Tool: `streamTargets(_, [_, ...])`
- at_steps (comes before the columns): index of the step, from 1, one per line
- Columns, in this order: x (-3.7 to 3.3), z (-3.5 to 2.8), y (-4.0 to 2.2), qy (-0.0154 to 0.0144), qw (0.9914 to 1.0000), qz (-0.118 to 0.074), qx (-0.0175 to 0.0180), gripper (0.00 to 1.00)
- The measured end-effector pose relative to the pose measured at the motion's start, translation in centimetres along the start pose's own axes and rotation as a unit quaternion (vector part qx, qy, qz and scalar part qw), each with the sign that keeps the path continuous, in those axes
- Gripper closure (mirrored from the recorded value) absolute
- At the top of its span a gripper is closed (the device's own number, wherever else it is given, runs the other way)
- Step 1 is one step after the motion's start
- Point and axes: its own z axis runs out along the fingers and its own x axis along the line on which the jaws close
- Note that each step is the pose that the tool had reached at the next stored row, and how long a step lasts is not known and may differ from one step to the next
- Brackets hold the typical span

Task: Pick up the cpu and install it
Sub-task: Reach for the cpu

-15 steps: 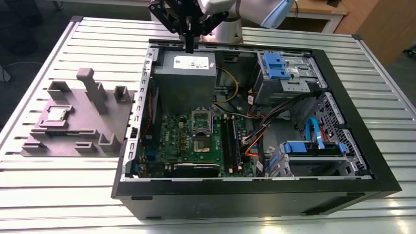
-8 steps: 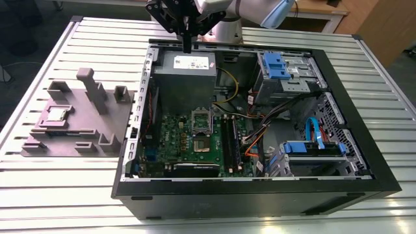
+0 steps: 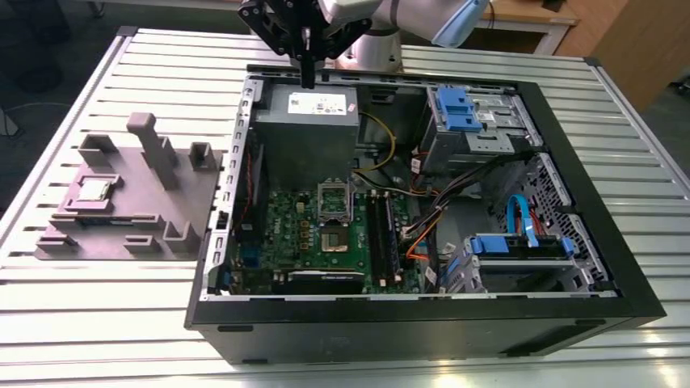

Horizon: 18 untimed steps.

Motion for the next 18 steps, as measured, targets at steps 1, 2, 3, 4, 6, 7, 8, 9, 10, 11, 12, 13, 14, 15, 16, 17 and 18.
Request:
streamTargets(1, [0.18,0.01,-0.01,0.0000,1.00000,0.000,0.0000,0.90])
streamTargets(2, [0.19,0.01,-0.02,0.0000,1.00000,0.000,0.0000,0.90])
streamTargets(3, [0.20,0.01,-0.02,0.0000,1.00000,0.000,0.0001,0.90])
streamTargets(4, [0.21,0.02,-0.02,0.0000,1.00000,0.000,0.0000,0.90])
streamTargets(6, [0.23,0.02,-0.02,0.0000,1.00000,0.000,0.0000,0.90])
streamTargets(7, [0.23,0.02,-0.02,0.0000,1.00000,0.000,0.0000,0.90])
streamTargets(8, [0.23,0.02,-0.02,0.0000,1.00000,0.000,0.0000,0.90])
streamTargets(9, [0.25,0.02,-0.02,0.0000,1.00000,0.000,0.0000,0.90])
streamTargets(10, [0.31,0.03,-0.03,0.0000,1.00000,0.000,0.0000,0.90])
streamTargets(11, [0.31,0.02,-0.03,0.0000,1.00000,0.000,0.0000,0.90])
streamTargets(12, [0.30,0.03,-0.03,0.0001,1.00000,0.000,0.0001,0.90])
streamTargets(13, [0.31,0.04,-0.03,0.0003,1.00000,0.000,0.0001,0.90])
streamTargets(14, [0.31,0.04,-0.03,0.0003,1.00000,0.000,0.0001,0.90])
streamTargets(15, [0.33,0.05,-0.03,0.0002,1.00000,0.000,0.0000,0.90])
streamTargets(16, [0.36,0.06,-0.03,0.0002,1.00000,0.000,0.0000,0.90])
streamTargets(17, [0.38,0.06,-0.03,0.0002,1.00000,0.000,0.0000,0.90])
streamTargets(18, [0.40,0.06,-0.03,0.0002,1.00000,0.000,0.0000,0.90])
